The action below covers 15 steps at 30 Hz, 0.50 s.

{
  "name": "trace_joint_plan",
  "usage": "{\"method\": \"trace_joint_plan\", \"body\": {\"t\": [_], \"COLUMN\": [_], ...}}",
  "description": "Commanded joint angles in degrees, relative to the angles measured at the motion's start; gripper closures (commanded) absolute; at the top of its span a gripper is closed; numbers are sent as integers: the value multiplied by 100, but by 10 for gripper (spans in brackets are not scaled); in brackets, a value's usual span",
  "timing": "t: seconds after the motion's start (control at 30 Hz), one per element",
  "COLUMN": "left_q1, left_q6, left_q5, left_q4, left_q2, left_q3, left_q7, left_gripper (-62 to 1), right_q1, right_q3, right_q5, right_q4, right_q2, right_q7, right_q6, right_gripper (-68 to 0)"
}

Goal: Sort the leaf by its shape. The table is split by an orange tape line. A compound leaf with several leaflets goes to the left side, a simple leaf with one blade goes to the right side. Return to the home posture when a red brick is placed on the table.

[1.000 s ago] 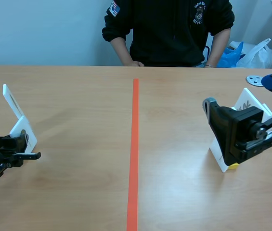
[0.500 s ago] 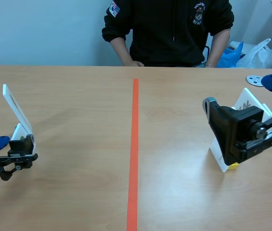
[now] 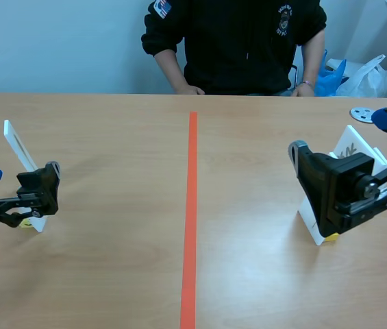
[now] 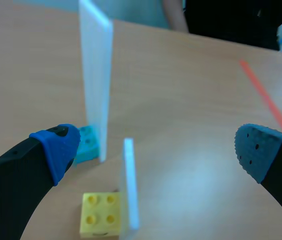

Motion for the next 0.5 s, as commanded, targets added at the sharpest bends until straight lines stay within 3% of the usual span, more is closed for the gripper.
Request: {"method": "trace_joint_plan", "body": {"t": [0.0,0.3,0.47], "left_q1": [170,1633,2417], "left_q6": [-76,-614,-1250], "left_q5": [-46,-396,-409], "left_q4": [404,2535,3515], "left_q2": [-164,-225,-221], "left_q3": [-234,-739,-730], "left_q7": [70,564,570], "left_gripper": [-623,-623,-623], "right_q1": [63,63,50], "right_q3": [11,11,11], "right_q5": [68,66,68], "right_q4": [4,4,0], "right_q2": [0,0,2], "right_q7": [83,28,-42], "right_q6": [-20,-22,-20], "right_gripper": [-679,-679,-679]}}
